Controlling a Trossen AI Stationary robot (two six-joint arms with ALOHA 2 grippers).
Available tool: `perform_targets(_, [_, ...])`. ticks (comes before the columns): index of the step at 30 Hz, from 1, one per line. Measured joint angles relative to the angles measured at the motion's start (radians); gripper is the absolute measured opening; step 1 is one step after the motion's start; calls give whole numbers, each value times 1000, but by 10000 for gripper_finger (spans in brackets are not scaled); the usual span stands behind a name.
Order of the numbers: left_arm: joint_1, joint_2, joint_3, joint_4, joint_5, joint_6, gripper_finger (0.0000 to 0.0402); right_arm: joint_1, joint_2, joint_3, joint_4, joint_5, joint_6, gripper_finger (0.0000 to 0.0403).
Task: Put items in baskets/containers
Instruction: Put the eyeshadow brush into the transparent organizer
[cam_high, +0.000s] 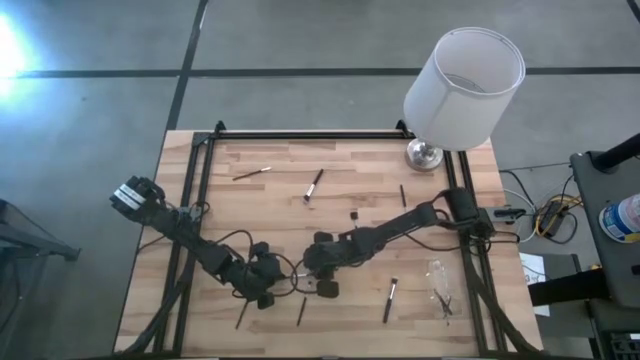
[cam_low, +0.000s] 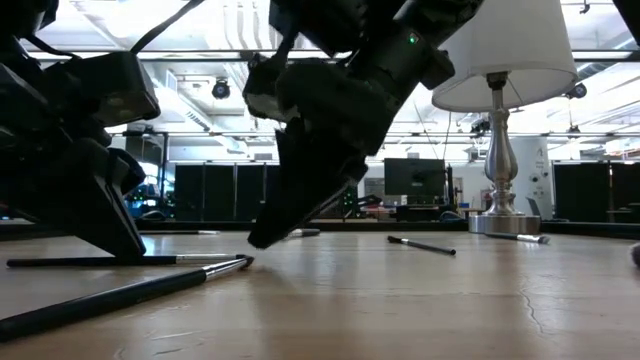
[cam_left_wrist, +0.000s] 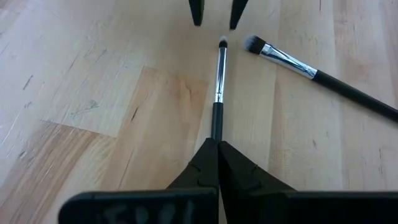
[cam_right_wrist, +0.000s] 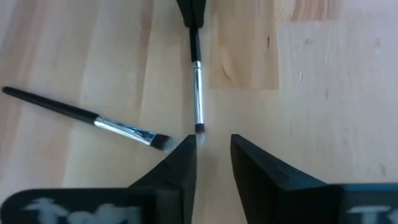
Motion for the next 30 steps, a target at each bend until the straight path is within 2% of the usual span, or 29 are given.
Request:
perform_targets(7, [0,0,0,0,0,-2,1,2,4,1,13,0,-8,134])
perform_targets(13, [1,0,0,0,-8,-2,1,12,29,-2,37,-9,-33,129])
perform_targets(20, [1,1,0,1,-8,-3,0,15,30,-3,49,-11,-46,97])
perform_targets(28, [1,1,1,0,-6,-4,0,14,30,-11,52,-20,-50,18])
perform_targets(30, [1,1,5,-2,-1,-4,0,14,30,-12,51,-18,-49,11])
